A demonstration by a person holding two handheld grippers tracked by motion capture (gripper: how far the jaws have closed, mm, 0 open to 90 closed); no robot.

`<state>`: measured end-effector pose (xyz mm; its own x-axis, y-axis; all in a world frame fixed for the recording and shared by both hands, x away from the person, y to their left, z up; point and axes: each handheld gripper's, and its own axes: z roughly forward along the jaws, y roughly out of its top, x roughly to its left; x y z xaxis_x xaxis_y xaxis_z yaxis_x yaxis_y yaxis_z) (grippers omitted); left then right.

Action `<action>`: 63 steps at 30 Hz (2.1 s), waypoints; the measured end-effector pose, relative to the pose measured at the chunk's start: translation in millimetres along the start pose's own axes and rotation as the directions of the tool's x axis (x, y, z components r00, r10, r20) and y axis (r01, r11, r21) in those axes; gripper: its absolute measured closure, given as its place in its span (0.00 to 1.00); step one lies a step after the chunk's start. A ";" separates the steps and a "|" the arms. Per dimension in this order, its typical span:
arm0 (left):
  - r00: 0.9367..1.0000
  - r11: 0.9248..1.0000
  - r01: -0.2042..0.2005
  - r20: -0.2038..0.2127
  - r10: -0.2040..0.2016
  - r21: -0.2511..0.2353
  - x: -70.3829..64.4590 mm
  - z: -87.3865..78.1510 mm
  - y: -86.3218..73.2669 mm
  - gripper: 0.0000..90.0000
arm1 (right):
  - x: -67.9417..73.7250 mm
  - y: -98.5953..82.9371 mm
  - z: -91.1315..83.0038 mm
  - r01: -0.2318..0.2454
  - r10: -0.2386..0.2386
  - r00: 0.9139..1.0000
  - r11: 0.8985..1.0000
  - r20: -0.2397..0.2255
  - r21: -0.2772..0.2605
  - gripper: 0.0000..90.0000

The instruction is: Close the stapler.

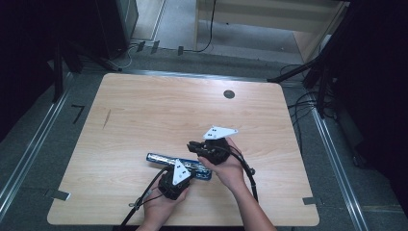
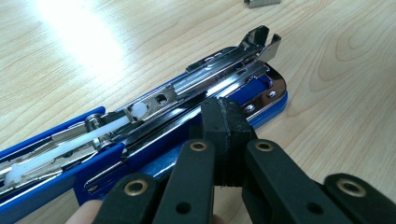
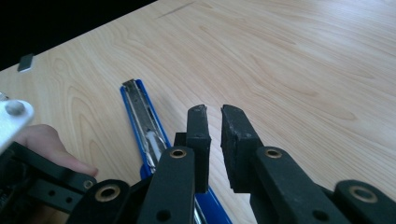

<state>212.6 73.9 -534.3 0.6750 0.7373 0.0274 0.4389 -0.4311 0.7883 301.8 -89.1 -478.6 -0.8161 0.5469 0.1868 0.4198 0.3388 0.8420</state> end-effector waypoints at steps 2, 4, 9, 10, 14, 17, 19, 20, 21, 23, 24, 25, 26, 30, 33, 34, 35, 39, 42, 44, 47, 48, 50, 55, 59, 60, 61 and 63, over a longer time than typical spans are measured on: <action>1.000 1.000 -0.002 0.000 0.002 0.002 0.1 -0.1 0.0 1.00 | -3.2 -1.9 -4.8 -0.006 0.006 1.000 1.000 0.015 -0.003 0.92; 1.000 1.000 -0.002 0.000 0.002 0.002 0.3 -0.2 0.0 1.00 | -6.0 -3.6 -9.5 -0.015 0.015 1.000 1.000 0.026 -0.010 0.92; 1.000 1.000 -0.003 0.000 0.003 0.004 0.3 -0.2 0.0 1.00 | -16.4 -8.7 -25.8 -0.030 0.031 0.997 0.999 0.069 -0.028 0.94; 1.000 1.000 -0.002 0.000 0.002 0.002 0.1 -0.2 0.0 1.00 | -18.3 -9.9 -29.1 -0.037 0.040 0.996 0.999 0.074 -0.037 0.95; 1.000 1.000 -0.001 0.000 0.001 0.001 0.0 -0.1 0.0 1.00 | -26.2 -16.5 -40.9 -0.053 0.059 0.992 0.997 0.110 -0.056 1.00; 1.000 1.000 -0.002 -0.001 0.002 0.002 0.0 -0.1 0.0 1.00 | -32.6 -26.4 -48.5 -0.067 0.074 0.987 0.996 0.140 -0.057 1.00; 1.000 1.000 -0.002 -0.001 0.002 0.003 0.0 -0.2 0.0 1.00 | -35.0 -31.7 -50.9 -0.069 0.076 0.985 0.996 0.153 -0.052 1.00; 1.000 1.000 -0.004 -0.002 0.004 0.003 0.1 -0.2 0.1 1.00 | -36.0 -34.0 -52.0 -0.070 0.076 0.984 0.996 0.158 -0.048 1.00; 1.000 1.000 -0.004 -0.002 0.004 0.003 0.0 -0.2 0.0 1.00 | -38.1 -38.0 -53.7 -0.076 0.083 0.983 0.996 0.163 -0.048 1.00; 1.000 1.000 -0.004 -0.001 0.004 0.003 0.0 -0.2 0.1 1.00 | -42.0 -44.4 -56.4 -0.080 0.086 0.980 0.996 0.181 -0.040 1.00; 1.000 1.000 -0.004 -0.002 0.004 0.002 0.0 -0.1 0.0 1.00 | -44.0 -47.5 -57.9 -0.087 0.092 0.978 0.996 0.187 -0.038 1.00; 1.000 1.000 -0.004 -0.002 0.004 0.002 0.0 -0.1 0.0 1.00 | -46.6 -50.6 -59.4 -0.090 0.096 0.976 0.995 0.193 -0.038 1.00; 1.000 1.000 -0.003 -0.002 0.003 0.002 -0.1 -0.1 0.0 1.00 | -49.1 -53.6 -60.9 -0.095 0.100 0.975 0.995 0.200 -0.038 1.00; 1.000 1.000 -0.003 -0.002 0.003 0.003 -0.1 -0.2 0.0 1.00 | -59.1 -65.1 -66.5 -0.117 0.121 0.965 0.993 0.232 -0.028 1.00; 1.000 1.000 -0.002 -0.001 0.002 0.003 0.0 -0.2 0.0 1.00 | -65.7 -71.6 -69.8 -0.127 0.127 0.960 0.992 0.250 -0.017 1.00; 1.000 1.000 -0.002 -0.001 0.002 0.003 0.0 -0.2 0.0 1.00 | -68.2 -73.5 -70.8 -0.126 0.126 0.959 0.992 0.253 -0.019 1.00; 1.000 1.000 -0.002 -0.001 0.002 0.003 0.0 -0.2 0.0 1.00 | -70.0 -75.1 -72.0 -0.131 0.131 0.958 0.991 0.255 -0.017 1.00; 1.000 1.000 -0.002 -0.001 0.002 0.003 0.0 -0.2 0.0 1.00 | -76.3 -81.4 -75.3 -0.134 0.132 0.957 0.991 0.258 -0.011 1.00; 1.000 1.000 -0.002 -0.001 0.002 0.003 0.0 -0.2 0.0 1.00 | -79.6 -85.3 -76.6 -0.143 0.139 0.957 0.990 0.256 -0.004 1.00; 1.000 1.000 -0.002 -0.001 0.002 0.003 0.0 -0.2 0.0 1.00 | -81.7 -87.3 -77.2 -0.146 0.141 0.959 0.989 0.245 0.003 0.99; 1.000 1.000 -0.002 -0.001 0.002 0.003 0.0 -0.2 0.0 1.00 | -83.8 -89.0 -78.5 -0.139 0.131 0.963 0.990 0.235 0.016 0.97; 1.000 1.000 -0.002 -0.001 0.002 0.003 0.0 -0.2 0.0 1.00 | -84.2 -89.3 -79.0 -0.140 0.132 0.963 0.990 0.234 0.017 0.96; 1.000 1.000 -0.002 -0.001 0.002 0.003 0.0 -0.2 0.0 1.00 | -85.7 -89.9 -80.6 -0.145 0.138 0.965 0.989 0.223 0.016 0.94; 1.000 1.000 -0.003 -0.001 0.003 0.003 0.0 -0.2 0.0 1.00 | -90.6 -93.9 -81.8 -0.147 0.135 0.967 0.988 0.217 0.040 0.88; 1.000 1.000 -0.002 -0.001 0.002 0.003 -0.1 -0.2 0.0 1.00 | -92.9 -96.2 -81.7 -0.145 0.132 0.972 0.988 0.196 0.053 0.85; 1.000 1.000 -0.002 -0.001 0.002 0.003 0.0 -0.2 0.0 1.00 | -92.6 -96.6 -81.1 -0.145 0.131 0.972 0.988 0.194 0.060 0.85; 1.000 1.000 -0.002 -0.001 0.002 0.003 0.0 -0.2 0.0 1.00 | -92.6 -96.9 -80.3 -0.143 0.128 0.972 0.988 0.197 0.066 0.84; 1.000 1.000 -0.003 -0.001 0.003 0.003 0.0 -0.2 0.0 1.00 | -93.2 -97.7 -79.0 -0.140 0.124 0.973 0.988 0.197 0.072 0.84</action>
<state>212.5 74.0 -534.1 0.6753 0.7369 0.0304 0.4390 -0.4347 0.7863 305.5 -233.7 -538.3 -0.6635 0.7246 0.1865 0.5575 0.3126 0.7690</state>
